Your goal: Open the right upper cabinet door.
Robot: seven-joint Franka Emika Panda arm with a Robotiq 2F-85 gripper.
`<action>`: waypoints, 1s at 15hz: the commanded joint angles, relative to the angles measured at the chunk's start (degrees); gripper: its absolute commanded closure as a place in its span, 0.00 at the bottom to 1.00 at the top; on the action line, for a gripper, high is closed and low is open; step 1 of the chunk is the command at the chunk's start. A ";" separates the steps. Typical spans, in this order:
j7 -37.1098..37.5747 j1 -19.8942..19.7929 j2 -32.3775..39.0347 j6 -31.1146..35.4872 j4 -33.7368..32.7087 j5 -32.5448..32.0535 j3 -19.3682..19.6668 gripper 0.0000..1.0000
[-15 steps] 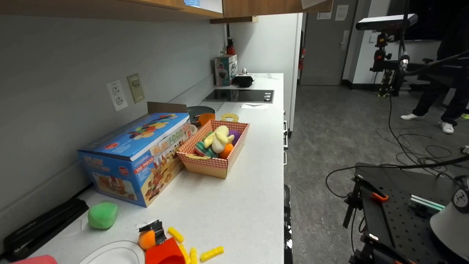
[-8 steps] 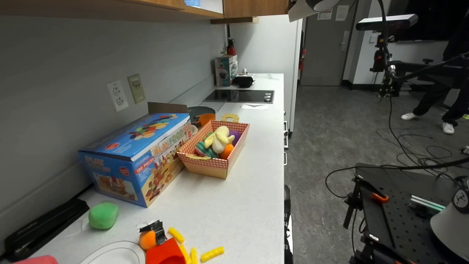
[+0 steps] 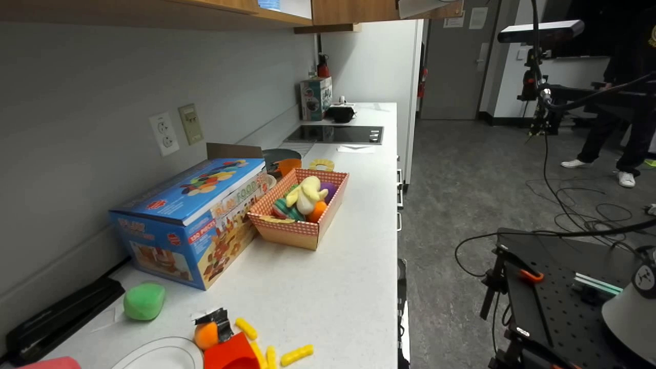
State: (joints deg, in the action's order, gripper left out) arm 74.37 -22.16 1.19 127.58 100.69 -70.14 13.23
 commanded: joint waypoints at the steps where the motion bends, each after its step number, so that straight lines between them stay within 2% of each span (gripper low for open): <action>1: -12.22 1.71 -6.34 6.70 4.01 9.18 1.75 0.00; 5: -27.76 1.50 -10.96 11.30 6.93 21.73 1.43 0.00; 6: -32.33 3.16 -11.86 11.29 7.29 25.36 2.83 0.00; 7: -36.20 2.36 -12.82 11.27 8.04 28.50 1.95 0.00; 9: -43.29 3.22 -14.14 9.84 8.12 34.09 2.51 0.00; 11: -46.99 2.53 -14.69 7.69 7.61 36.21 1.75 0.00; 12: -42.71 1.25 -12.75 9.36 6.63 33.62 0.85 0.00; 15: -43.18 1.19 -12.82 9.26 6.69 33.93 0.80 0.00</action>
State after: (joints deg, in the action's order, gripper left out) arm 31.57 -20.56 -11.80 136.91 107.68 -36.59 14.35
